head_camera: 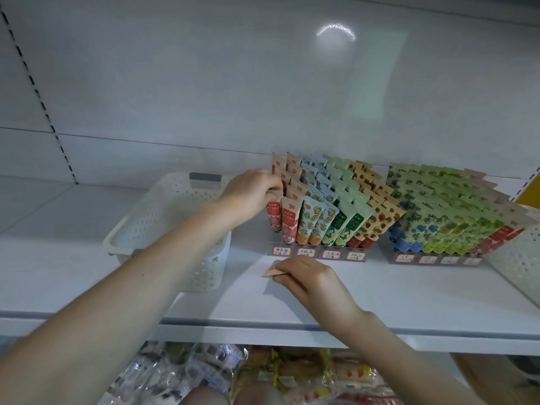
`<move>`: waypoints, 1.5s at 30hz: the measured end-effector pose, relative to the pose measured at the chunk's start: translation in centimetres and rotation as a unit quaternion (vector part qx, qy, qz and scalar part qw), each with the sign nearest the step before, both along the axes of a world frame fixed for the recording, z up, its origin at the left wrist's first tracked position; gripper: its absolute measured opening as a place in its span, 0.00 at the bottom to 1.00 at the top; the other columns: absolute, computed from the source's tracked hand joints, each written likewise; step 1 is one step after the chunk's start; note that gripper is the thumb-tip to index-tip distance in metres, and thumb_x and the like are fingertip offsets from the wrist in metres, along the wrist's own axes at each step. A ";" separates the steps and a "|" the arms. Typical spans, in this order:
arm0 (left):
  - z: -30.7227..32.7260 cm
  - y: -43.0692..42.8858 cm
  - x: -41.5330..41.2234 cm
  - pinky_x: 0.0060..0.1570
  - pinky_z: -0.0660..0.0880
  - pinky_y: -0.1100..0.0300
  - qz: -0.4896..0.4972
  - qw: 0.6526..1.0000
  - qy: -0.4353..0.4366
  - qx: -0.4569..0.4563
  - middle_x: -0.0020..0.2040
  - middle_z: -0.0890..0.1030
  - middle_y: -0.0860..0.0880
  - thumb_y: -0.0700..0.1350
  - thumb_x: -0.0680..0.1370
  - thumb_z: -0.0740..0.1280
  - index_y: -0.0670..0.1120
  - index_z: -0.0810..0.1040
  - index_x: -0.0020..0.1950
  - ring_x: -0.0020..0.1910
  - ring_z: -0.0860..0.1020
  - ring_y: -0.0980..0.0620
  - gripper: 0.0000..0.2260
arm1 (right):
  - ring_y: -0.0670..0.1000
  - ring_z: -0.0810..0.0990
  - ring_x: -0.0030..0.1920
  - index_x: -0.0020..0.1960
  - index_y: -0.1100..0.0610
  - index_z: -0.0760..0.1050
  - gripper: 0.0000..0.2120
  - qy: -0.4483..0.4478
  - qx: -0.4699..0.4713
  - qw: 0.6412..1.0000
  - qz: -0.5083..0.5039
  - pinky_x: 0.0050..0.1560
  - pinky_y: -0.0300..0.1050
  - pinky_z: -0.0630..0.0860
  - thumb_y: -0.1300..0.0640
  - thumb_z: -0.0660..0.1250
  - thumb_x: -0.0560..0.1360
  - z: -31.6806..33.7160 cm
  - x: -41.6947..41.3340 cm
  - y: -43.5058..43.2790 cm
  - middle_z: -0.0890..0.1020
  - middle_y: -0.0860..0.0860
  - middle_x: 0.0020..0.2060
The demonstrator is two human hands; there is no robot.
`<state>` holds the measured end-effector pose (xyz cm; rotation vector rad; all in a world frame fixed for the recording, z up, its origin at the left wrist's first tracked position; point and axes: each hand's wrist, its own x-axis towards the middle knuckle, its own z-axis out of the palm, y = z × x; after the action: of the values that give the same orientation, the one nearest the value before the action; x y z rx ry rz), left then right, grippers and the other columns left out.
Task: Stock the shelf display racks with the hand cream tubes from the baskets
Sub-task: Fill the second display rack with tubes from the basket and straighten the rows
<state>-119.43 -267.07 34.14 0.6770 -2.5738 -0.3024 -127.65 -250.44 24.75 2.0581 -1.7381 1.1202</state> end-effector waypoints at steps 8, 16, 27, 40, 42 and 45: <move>0.5 0.1 1.0 0.53 0.74 0.52 0.002 0.999 0.041 0.017 0.52 0.80 0.47 0.39 0.76 0.66 0.42 0.79 0.55 0.51 0.77 0.49 0.08 | 0.51 0.79 0.37 0.47 0.63 0.82 0.10 -0.052 0.012 0.998 -0.024 0.41 0.42 0.75 0.58 0.65 0.74 2.9 -1.3 -0.5 0.82 0.54 0.37; 0.2 0.4 3.0 0.47 0.73 0.55 0.005 0.990 0.137 -0.014 0.45 0.82 0.41 0.36 0.75 0.66 0.38 0.81 0.49 0.45 0.78 0.44 0.06 | 0.55 0.78 0.32 0.41 0.65 0.81 0.07 -0.020 -0.055 0.994 -0.087 0.35 0.46 0.74 0.63 0.66 0.72 7.0 -1.2 -3.5 0.81 0.56 0.31; -1.2 0.7 3.1 0.39 0.65 0.66 -0.096 0.990 0.102 0.019 0.42 0.83 0.46 0.36 0.72 0.70 0.41 0.83 0.49 0.39 0.76 0.52 0.07 | 0.60 0.80 0.41 0.49 0.65 0.81 0.08 0.006 0.027 0.994 -0.104 0.42 0.51 0.75 0.64 0.64 0.76 6.6 -0.9 -6.3 0.82 0.61 0.38; -2.3 -1.1 1.7 0.40 0.71 0.56 -0.063 0.994 0.084 -0.027 0.39 0.79 0.42 0.39 0.75 0.68 0.39 0.84 0.46 0.40 0.77 0.42 0.06 | 0.60 0.79 0.40 0.48 0.63 0.80 0.08 0.005 0.029 0.984 -0.173 0.41 0.54 0.76 0.59 0.66 0.75 8.2 -2.4 -4.7 0.79 0.59 0.43; -2.3 -1.0 1.5 0.41 0.73 0.54 -0.077 0.993 0.082 -0.029 0.39 0.80 0.42 0.39 0.74 0.68 0.39 0.83 0.46 0.41 0.78 0.43 0.06 | 0.60 0.78 0.42 0.49 0.62 0.80 0.08 0.008 0.047 0.984 -0.171 0.43 0.54 0.76 0.58 0.66 0.76 8.3 -2.3 -4.7 0.79 0.59 0.44; -1.9 -0.8 1.4 0.41 0.69 0.56 -0.099 0.993 0.058 -0.028 0.42 0.80 0.42 0.37 0.72 0.70 0.36 0.81 0.47 0.42 0.76 0.46 0.06 | 0.61 0.78 0.42 0.50 0.64 0.80 0.09 0.008 0.061 0.981 -0.182 0.43 0.54 0.76 0.59 0.65 0.76 8.5 -2.3 -4.8 0.78 0.60 0.44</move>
<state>-118.04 -267.89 32.24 0.3717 -2.5296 -0.3209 -129.94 -255.27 33.24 1.7032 -2.1119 0.9023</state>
